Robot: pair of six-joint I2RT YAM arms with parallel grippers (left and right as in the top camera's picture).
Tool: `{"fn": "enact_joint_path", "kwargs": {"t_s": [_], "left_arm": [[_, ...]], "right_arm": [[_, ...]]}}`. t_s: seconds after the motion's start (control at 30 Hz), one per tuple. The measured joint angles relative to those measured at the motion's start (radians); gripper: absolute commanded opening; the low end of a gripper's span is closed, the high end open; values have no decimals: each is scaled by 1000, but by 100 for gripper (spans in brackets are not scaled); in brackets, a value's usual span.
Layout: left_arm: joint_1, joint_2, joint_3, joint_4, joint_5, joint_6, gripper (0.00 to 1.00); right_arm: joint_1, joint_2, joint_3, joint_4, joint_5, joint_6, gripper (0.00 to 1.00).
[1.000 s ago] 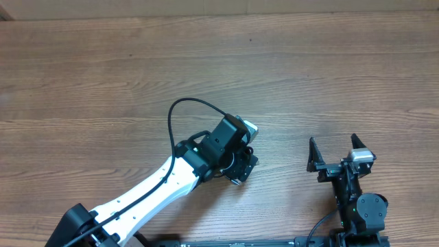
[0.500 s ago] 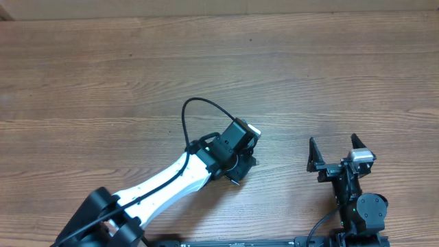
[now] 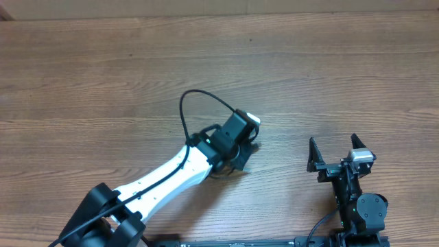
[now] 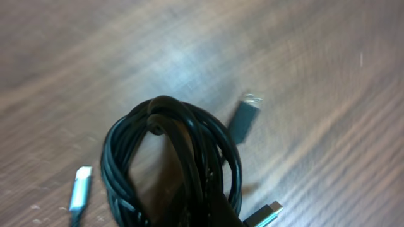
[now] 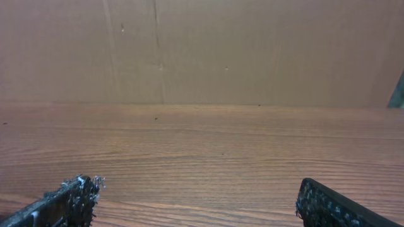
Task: Untangle cables
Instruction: 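Lower the left gripper and close it on the cable bundle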
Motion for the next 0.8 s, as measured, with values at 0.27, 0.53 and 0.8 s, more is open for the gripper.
{"fn": "enact_joint_path", "kwargs": {"t_s": [0.27,0.53,0.8], "left_arm": [[126,-8,85,-110,-117,-338,4],[257,-10,85,-172,-122,-682,93],[257,-10,88,-233,-106,-597,100]], "right_arm": [[0,0,0,0,0,0,100],[0,0,0,0,0,0,100],[0,0,0,0,0,0,100]]}}
